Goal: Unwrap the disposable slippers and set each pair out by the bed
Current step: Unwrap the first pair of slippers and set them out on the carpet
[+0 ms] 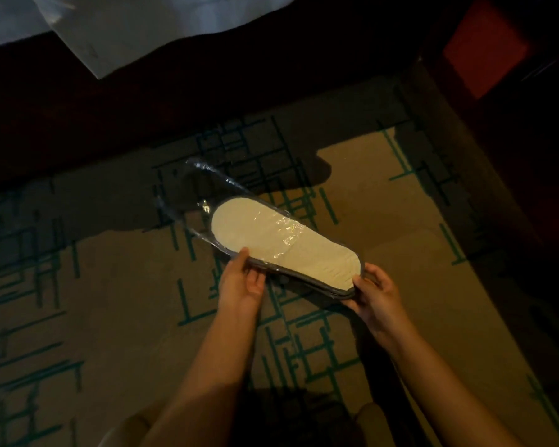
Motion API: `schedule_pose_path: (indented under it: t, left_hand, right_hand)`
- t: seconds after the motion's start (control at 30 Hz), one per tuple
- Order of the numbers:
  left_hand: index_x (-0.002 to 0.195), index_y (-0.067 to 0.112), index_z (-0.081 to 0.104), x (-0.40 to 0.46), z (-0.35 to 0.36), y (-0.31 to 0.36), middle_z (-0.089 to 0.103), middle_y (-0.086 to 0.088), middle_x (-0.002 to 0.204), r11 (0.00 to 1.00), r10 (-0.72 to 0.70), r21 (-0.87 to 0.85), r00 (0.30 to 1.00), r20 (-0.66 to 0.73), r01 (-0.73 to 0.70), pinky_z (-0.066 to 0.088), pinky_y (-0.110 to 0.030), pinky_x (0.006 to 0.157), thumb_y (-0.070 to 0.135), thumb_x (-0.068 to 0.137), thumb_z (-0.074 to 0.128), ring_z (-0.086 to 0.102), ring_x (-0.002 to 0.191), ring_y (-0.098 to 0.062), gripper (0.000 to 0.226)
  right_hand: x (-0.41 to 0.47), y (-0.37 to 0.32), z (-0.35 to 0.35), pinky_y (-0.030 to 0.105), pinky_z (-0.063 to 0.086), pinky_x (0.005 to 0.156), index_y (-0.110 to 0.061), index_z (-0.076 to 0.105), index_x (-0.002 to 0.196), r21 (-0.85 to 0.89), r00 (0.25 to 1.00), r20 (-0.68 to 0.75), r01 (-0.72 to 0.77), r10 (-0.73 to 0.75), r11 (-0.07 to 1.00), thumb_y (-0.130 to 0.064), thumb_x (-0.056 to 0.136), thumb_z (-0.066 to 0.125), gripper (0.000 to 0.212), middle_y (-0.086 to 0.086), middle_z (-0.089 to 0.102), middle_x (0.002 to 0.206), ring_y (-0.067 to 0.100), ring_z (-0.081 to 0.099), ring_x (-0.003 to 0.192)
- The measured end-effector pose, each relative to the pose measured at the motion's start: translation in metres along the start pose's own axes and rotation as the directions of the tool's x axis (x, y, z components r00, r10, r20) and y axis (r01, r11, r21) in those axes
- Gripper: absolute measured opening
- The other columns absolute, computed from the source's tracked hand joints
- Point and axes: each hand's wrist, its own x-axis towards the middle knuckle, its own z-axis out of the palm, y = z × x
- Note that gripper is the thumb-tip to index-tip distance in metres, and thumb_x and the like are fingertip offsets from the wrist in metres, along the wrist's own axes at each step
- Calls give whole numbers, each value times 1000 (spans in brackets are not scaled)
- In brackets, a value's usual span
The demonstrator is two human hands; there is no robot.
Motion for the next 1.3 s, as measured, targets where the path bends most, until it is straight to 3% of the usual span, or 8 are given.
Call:
schedule_pose_path:
  t: [0.27, 0.4, 0.73, 0.83, 0.93, 1.07, 1.17, 1.3]
  left_hand:
    - [111, 17, 57, 1, 4, 31, 65, -7, 103, 985, 31, 172, 999, -15, -28, 51, -42, 91, 34, 81, 63, 62, 96, -23, 34]
    - [89, 15, 64, 9, -1, 47, 75, 0, 73, 966, 72, 249, 997, 8, -72, 59, -30, 65, 24, 86, 59, 70, 68, -12, 10]
    - [94, 20, 62, -3, -35, 95, 76, 8, 73, 956, 250, 142, 965, 71, -258, 54, -14, 60, 23, 89, 52, 66, 57, 0, 11]
    - [84, 20, 69, -9, -37, 100, 76, 7, 74, 903, 177, 372, 975, 131, -214, 56, -15, 55, 22, 90, 52, 69, 64, -1, 18]
    - [91, 18, 65, -14, -32, 94, 76, 7, 75, 820, 81, 545, 977, 197, -178, 55, -15, 50, 21, 91, 48, 69, 63, -1, 17]
    - [87, 15, 69, -26, -15, 78, 76, 0, 73, 781, -29, 601, 951, 309, -171, 57, -17, 54, 15, 86, 50, 71, 65, -7, 18]
    - [90, 13, 67, -33, -5, 69, 76, 0, 71, 777, -92, 606, 922, 376, -169, 57, -16, 55, 12, 90, 44, 71, 62, -7, 23]
    - [97, 10, 65, -32, 14, 50, 76, -3, 76, 732, -146, 657, 898, 414, -183, 58, -18, 60, 11, 91, 45, 71, 66, -10, 22]
  right_hand:
    - [-1, -9, -14, 22, 58, 53, -21, 56, 90, 105, 996, 24, 85, -88, 991, 3, 94, 38, 30, -2, 71, 76, 2, 69, 61]
    - [-1, -17, -24, 21, 57, 51, -21, 56, 88, 89, 995, -24, 100, -99, 991, 3, 94, 36, 31, 2, 60, 87, 10, 64, 70]
    - [8, 0, -31, 32, 50, 63, -13, 46, 102, -60, 970, -242, -17, 2, 998, -1, 94, 41, 14, 3, 55, 85, 16, 55, 76]
    - [3, 1, -28, 32, 48, 62, -10, 51, 93, -275, 973, -217, -141, 81, 951, -6, 92, 50, 4, 6, 56, 79, 18, 55, 67]
    - [3, -5, -25, 39, 51, 75, -10, 51, 119, -641, 934, -296, -38, -201, 767, -18, 84, 63, 38, 7, 59, 97, 24, 59, 83]
    - [-8, -29, 8, 29, 47, 87, -22, 54, 122, -772, 890, 98, 351, -446, 531, -24, 83, 66, 41, -7, 51, 114, 11, 51, 105]
    - [-23, -37, 44, 9, 51, 67, -17, 59, 114, -599, 920, 337, 375, -201, 708, -14, 86, 62, 28, -7, 63, 95, 4, 61, 85]
    - [-22, -48, 42, 24, 54, 70, -21, 62, 93, -542, 943, 305, 286, -132, 790, -4, 85, 60, 19, 1, 69, 85, 12, 64, 72]
